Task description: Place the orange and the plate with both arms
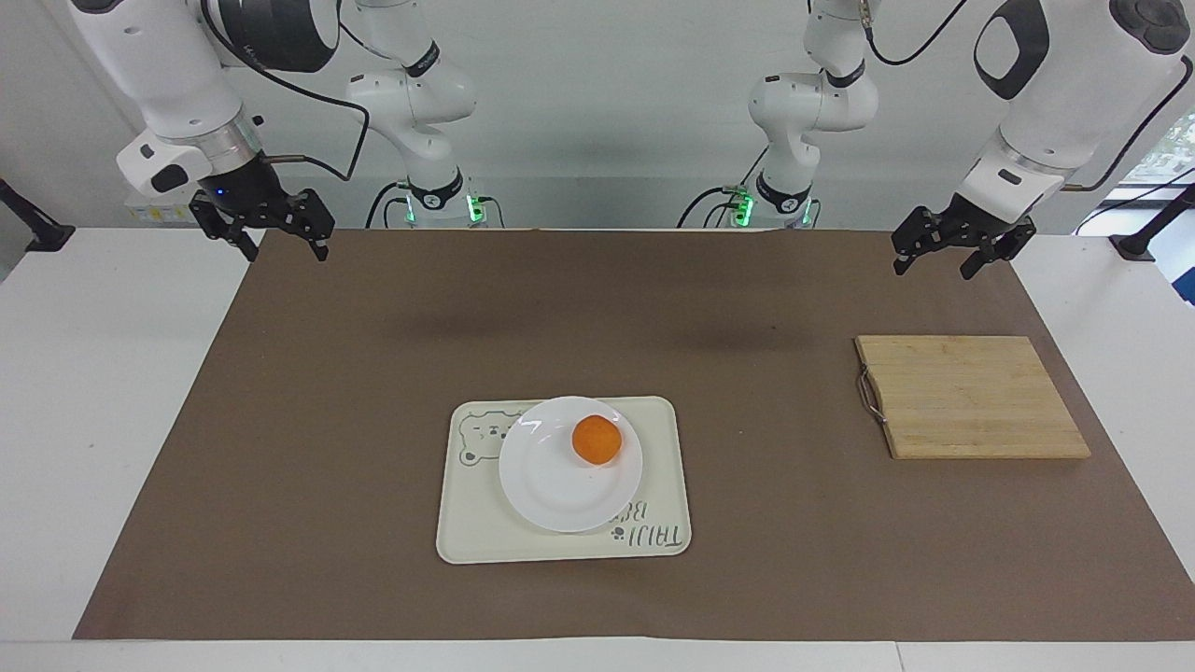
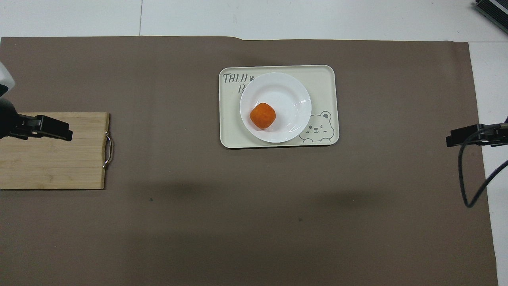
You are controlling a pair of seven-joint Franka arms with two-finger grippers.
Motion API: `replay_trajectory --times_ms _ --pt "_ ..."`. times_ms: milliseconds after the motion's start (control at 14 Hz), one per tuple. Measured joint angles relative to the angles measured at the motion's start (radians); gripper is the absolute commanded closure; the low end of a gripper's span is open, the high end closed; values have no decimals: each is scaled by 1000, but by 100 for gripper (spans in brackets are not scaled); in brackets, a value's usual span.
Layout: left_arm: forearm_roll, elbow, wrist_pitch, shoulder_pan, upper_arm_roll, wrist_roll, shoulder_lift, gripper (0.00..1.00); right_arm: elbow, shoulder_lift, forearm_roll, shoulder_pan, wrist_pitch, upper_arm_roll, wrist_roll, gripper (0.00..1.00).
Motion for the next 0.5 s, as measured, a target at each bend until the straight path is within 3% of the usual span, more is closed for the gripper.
replay_trajectory --times_ms 498 --pt "0 0 0 0 0 0 0 0 32 -5 0 25 27 20 45 0"
